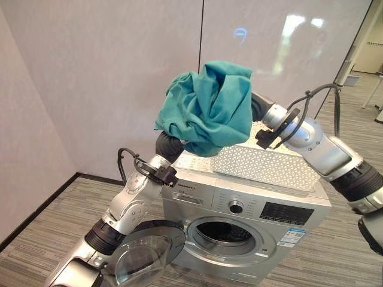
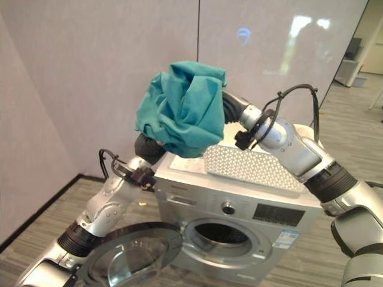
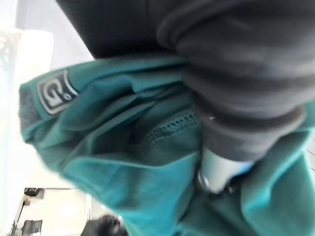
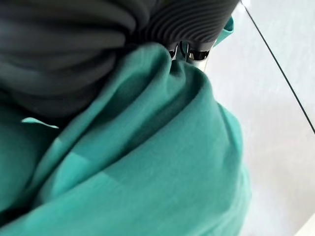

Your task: Grab the laundry basket,head to the washer,open it,put in the laundry and shut it.

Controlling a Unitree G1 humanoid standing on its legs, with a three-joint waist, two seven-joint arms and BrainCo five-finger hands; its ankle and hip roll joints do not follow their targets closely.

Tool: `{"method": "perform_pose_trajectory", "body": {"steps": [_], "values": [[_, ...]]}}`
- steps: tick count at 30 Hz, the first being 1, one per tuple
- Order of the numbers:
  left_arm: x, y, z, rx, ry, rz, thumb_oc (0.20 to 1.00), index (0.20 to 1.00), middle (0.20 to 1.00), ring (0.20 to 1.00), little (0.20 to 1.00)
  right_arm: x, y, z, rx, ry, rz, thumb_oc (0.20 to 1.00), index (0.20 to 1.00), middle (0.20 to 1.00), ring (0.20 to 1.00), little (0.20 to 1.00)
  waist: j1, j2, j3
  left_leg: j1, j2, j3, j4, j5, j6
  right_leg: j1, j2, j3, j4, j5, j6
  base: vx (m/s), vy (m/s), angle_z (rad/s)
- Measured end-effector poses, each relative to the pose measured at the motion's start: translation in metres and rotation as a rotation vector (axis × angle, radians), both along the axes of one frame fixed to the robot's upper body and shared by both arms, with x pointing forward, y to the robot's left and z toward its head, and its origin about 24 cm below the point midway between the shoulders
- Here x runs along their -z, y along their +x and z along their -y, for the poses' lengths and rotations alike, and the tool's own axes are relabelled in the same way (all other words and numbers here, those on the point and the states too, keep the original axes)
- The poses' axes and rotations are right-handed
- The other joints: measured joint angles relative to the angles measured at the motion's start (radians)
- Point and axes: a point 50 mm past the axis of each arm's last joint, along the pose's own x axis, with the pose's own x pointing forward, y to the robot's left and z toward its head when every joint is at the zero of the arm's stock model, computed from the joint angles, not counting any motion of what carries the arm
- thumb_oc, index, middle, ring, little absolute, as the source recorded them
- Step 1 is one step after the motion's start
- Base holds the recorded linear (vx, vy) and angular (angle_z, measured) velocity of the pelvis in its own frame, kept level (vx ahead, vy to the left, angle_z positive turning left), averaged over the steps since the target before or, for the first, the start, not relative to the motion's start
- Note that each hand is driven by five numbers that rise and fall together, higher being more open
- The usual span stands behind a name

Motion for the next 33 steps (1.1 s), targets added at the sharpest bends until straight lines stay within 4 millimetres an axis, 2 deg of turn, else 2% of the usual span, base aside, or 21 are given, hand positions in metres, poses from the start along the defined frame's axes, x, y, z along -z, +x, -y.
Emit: {"method": "perform_pose_trajectory", "body": {"steps": [1,4,6,10,15,17,20,26,33], "values": [[0.004,0.000,-0.001,-0.002,0.011,-0.012,0.363,0.363,0.363,0.363,0.363,0.008,-0.001,-0.003,-0.010,0.013,-0.025,1.000,1.000,1.000,1.000,1.000,0.001,-0.001,0.000,0.000,0.000,0.000,0.000,0.000,0.000,0.000,0.000,0.000,0.000,0.000,0.000,0.00,0.000,0.00],[0.018,-0.006,0.004,0.024,0.029,-0.060,0.360,0.360,0.360,0.360,0.360,0.021,0.000,-0.004,0.005,0.015,-0.074,1.000,1.000,1.000,1.000,1.000,0.005,-0.001,0.000,0.000,0.000,0.000,-0.001,0.000,0.000,0.000,0.000,0.000,0.000,0.000,0.000,0.00,0.000,0.00],[0.021,-0.008,0.005,0.031,0.035,-0.072,0.329,0.329,0.329,0.329,0.329,0.023,0.001,-0.004,0.015,0.003,-0.084,1.000,1.000,1.000,1.000,1.000,0.004,-0.001,0.000,0.000,0.000,0.000,-0.001,0.000,0.000,0.000,0.000,0.000,0.000,0.000,0.000,0.00,0.000,0.00],[0.022,-0.008,0.006,0.048,0.039,-0.073,0.200,0.200,0.200,0.200,0.200,0.023,0.002,-0.003,0.020,-0.016,-0.071,1.000,1.000,1.000,1.000,1.000,0.004,-0.002,-0.001,0.001,0.000,0.000,-0.001,0.000,0.000,0.001,0.000,-0.001,-0.001,0.000,0.000,0.00,0.000,0.00],[0.020,-0.010,0.011,0.075,0.012,-0.071,0.200,0.200,0.200,0.200,0.200,0.016,0.000,0.001,0.021,-0.022,-0.035,1.000,1.000,1.000,1.000,1.000,0.003,-0.004,0.000,0.002,0.000,0.000,-0.002,0.000,0.000,0.001,0.000,0.000,0.000,0.000,0.000,0.00,0.000,0.00],[0.009,-0.016,0.017,0.111,-0.025,-0.028,0.200,0.200,0.200,0.200,0.200,0.004,0.002,0.013,0.061,0.008,0.031,1.000,1.000,1.000,1.000,1.000,0.002,-0.008,0.002,0.003,-0.001,0.000,-0.005,0.000,0.000,0.001,0.000,0.000,0.000,0.000,0.000,0.00,0.000,0.00],[0.003,-0.017,0.019,0.116,-0.063,-0.009,0.200,0.200,0.200,0.200,0.200,-0.002,0.002,0.016,0.080,0.050,0.062,1.000,1.000,1.000,1.000,1.000,0.000,-0.008,0.003,0.004,0.000,0.000,-0.005,0.000,0.001,0.001,0.001,0.001,-0.001,0.000,0.000,0.00,0.000,0.00],[-0.001,-0.018,0.020,0.141,-0.114,-0.007,0.200,0.200,0.200,0.200,0.200,-0.006,0.001,0.019,0.054,0.118,0.033,1.000,1.000,1.000,1.000,1.000,-0.001,-0.019,0.010,0.003,0.000,0.000,-0.006,0.000,0.001,0.001,0.001,0.001,-0.001,0.000,0.000,0.00,0.000,0.00],[-0.002,-0.022,0.026,0.204,-0.141,0.004,0.200,0.200,0.200,0.200,0.200,-0.020,-0.006,0.035,0.039,0.021,-0.007,1.000,1.000,1.000,1.000,1.000,-0.020,-0.044,0.022,0.004,-0.001,0.001,-0.006,-0.002,0.004,0.001,0.000,0.002,-0.001,-0.001,0.001,0.00,0.000,0.00]]}}
